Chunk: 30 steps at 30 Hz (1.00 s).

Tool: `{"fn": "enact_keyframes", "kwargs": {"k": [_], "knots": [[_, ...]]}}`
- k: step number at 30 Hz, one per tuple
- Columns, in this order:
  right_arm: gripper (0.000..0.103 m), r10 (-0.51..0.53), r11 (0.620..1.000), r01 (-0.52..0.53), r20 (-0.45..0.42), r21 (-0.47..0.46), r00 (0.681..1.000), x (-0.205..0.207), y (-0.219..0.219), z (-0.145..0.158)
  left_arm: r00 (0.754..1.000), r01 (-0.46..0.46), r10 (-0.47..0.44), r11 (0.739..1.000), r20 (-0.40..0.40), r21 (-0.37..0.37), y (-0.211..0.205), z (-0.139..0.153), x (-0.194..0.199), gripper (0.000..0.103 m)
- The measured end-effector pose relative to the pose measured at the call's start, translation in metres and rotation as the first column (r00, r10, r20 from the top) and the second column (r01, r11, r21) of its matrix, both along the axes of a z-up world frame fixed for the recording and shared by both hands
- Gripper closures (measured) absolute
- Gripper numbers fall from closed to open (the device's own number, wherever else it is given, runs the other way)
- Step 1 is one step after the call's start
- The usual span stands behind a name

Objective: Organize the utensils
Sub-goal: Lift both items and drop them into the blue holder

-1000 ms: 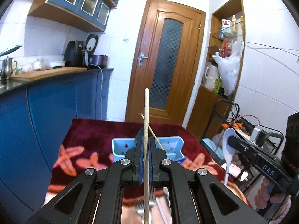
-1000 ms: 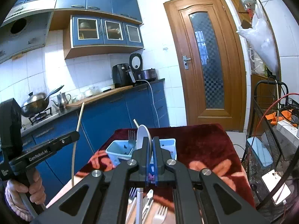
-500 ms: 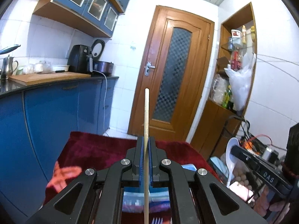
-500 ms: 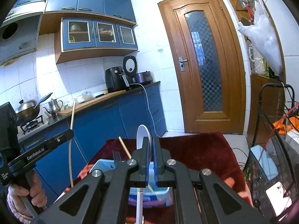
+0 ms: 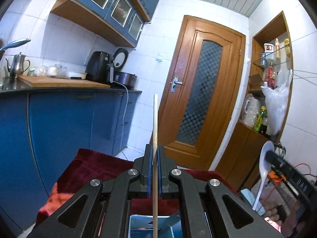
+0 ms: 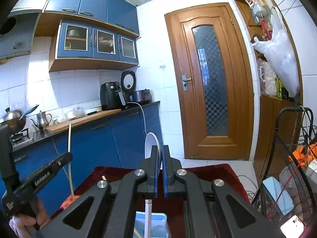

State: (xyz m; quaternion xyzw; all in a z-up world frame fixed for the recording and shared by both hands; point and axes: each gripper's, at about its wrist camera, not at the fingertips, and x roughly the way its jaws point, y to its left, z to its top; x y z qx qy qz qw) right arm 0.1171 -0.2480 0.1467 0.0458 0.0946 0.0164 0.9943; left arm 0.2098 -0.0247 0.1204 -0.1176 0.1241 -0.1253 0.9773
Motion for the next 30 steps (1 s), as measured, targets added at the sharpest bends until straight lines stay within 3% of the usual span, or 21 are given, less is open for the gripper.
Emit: {"fn": "enact_keyframes", "kwargs": {"k": [10, 24, 28, 30], "knots": [[0.098, -0.004, 0.999, 0.005, 0.016, -0.042, 1.0, 0.014, 0.005, -0.025, 1.0, -0.016, 0.015, 1.0, 0.018, 0.02, -0.007, -0.023, 0.002, 0.098], [0.097, 0.087, 0.994, -0.091, -0.087, -0.051, 0.992, 0.011, 0.012, -0.057, 0.999, 0.034, -0.033, 0.998, -0.038, 0.044, -0.007, -0.046, -0.015, 0.098], [0.079, 0.119, 0.992, -0.123, -0.102, -0.035, 0.988, 0.01, 0.012, -0.058, 0.994, 0.055, -0.053, 0.998, -0.097, 0.012, -0.002, -0.051, -0.014, 0.097], [0.079, 0.126, 0.991, -0.13, -0.1, -0.036, 0.987, 0.009, 0.014, -0.057, 0.988, 0.068, -0.069, 0.998, -0.137, -0.015, 0.002, -0.053, -0.011, 0.09]]}}
